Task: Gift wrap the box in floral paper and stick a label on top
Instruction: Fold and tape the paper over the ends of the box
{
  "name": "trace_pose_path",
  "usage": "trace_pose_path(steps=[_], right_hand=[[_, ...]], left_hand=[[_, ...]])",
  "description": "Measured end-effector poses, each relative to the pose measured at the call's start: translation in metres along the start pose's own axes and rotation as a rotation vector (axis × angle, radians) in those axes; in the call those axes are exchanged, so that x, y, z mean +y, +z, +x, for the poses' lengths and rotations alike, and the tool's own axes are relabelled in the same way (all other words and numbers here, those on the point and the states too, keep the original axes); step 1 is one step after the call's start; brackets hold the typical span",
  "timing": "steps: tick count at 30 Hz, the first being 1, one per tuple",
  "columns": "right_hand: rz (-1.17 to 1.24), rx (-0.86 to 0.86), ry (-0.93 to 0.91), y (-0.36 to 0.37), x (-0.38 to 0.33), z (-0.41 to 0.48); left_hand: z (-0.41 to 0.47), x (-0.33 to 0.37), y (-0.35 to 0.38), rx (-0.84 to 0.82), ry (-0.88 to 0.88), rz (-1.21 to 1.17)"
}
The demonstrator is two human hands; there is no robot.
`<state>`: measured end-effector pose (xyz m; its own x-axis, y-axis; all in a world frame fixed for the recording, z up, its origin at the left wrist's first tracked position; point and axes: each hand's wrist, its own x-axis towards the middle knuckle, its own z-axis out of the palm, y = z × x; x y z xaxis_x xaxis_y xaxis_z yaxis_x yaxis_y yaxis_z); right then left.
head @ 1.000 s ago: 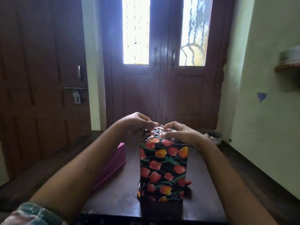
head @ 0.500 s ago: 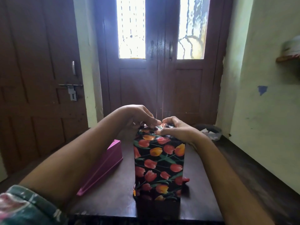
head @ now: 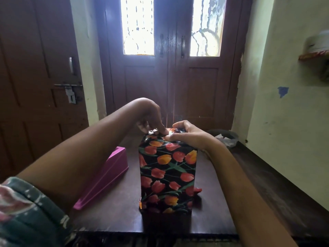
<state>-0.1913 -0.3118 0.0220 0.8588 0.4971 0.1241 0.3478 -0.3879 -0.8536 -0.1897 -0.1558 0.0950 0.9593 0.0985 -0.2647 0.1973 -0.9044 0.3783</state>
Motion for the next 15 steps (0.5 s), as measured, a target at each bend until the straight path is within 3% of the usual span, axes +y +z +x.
trace_pose_path(steps=[5,7,12,15], right_hand=[[0.000,0.010,-0.006,-0.001,0.004,0.002],[0.004,0.004,0.003,-0.001,0.003,0.001],[0.004,-0.008,0.040,-0.001,-0.001,-0.001],[0.002,0.009,0.032,0.000,-0.002,-0.002]], left_hand=[[0.004,-0.010,0.007,0.021,-0.163,0.148],[0.003,-0.025,0.011,0.019,-0.149,-0.047],[-0.019,-0.061,0.027,-0.004,0.092,-0.664],[-0.023,-0.069,0.031,0.099,0.153,-0.774]])
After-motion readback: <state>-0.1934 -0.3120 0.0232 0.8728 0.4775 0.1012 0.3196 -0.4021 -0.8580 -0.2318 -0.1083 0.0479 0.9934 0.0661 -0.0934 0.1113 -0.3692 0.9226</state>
